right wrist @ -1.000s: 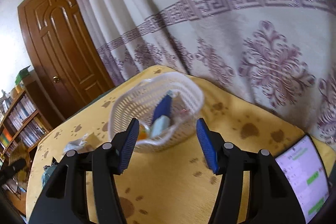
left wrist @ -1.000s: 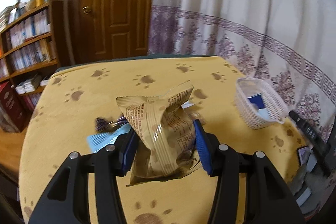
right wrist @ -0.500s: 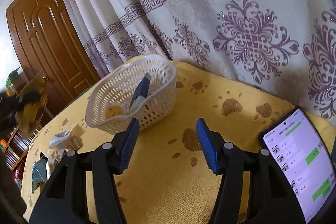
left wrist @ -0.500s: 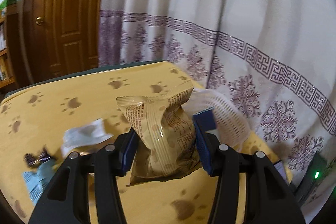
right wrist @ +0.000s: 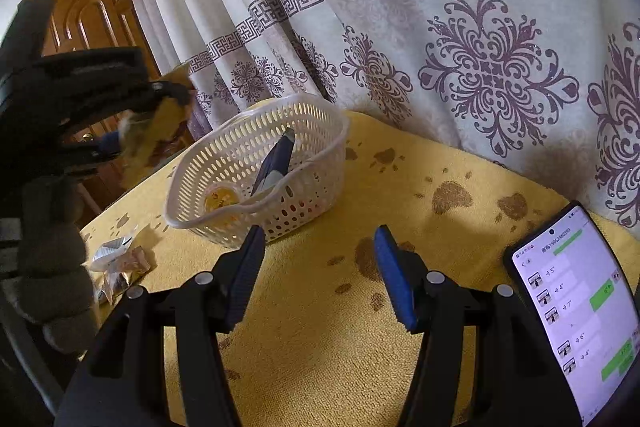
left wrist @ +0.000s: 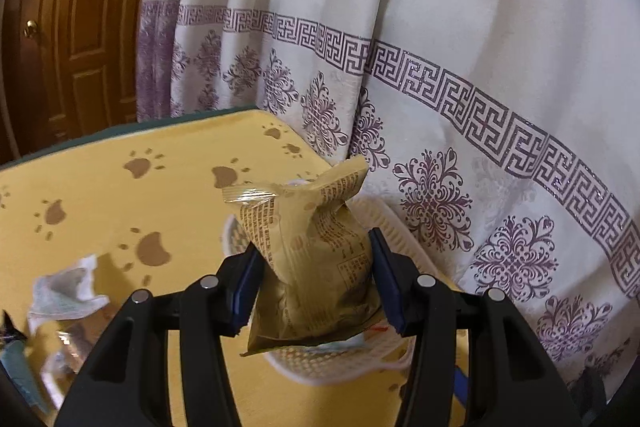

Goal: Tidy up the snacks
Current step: 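Carry the tan snack bag to the white basket and release it with left tool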

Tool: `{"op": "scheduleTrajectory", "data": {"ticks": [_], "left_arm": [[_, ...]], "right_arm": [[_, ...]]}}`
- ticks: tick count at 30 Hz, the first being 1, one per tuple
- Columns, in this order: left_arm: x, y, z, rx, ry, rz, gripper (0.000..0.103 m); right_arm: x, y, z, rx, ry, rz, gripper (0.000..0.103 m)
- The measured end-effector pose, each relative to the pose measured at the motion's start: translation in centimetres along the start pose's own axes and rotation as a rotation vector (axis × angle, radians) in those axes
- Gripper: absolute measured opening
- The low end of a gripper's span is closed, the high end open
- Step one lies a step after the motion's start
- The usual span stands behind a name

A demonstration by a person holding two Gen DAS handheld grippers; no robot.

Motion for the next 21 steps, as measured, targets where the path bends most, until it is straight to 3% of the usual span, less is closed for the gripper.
{"op": "scheduleTrajectory", "data": {"ticks": [2,4,5,13,21], "left_arm": [[0.0,-0.2,-0.6,-0.005,-0.012,0.013,0.057],[-0.2,-0.1,-0.6,0.007,-0.019,0.023,0.085],[-0.4,0.0,-0.3,0.028,-0.019,0.029,0.087],[-2.2,0.1,0.6,0.044,0.062,0.022,0.089],[-2.6,-0.4,1.9,0.071,0.138,-0.048,0.091]], "right_arm": [[-0.1,-0.1,0.0,-0.002,0.000,0.003,0.059],[0.0,-0.1,-0.1,-0.003,0.001,0.002,0.059],[0.0,-0.1,-0.1,-0.003,0.002,0.000,0.059],[0.1,-0.1,-0.1,-0.007,0.001,0.000,0.061],[0.2,-0.3,-0.2,-0.010,-0.005,0.001,0.063]]}}
Point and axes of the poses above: each gripper's, at about its wrist camera, not at the fingertips, and z roughly against the way its jaws point, x to its right, y to its top, the point moved 8 cm from there along -z, roughly the way its jaws point, and after that the axes turned 4 degrees about x, right-handed, at the moved point
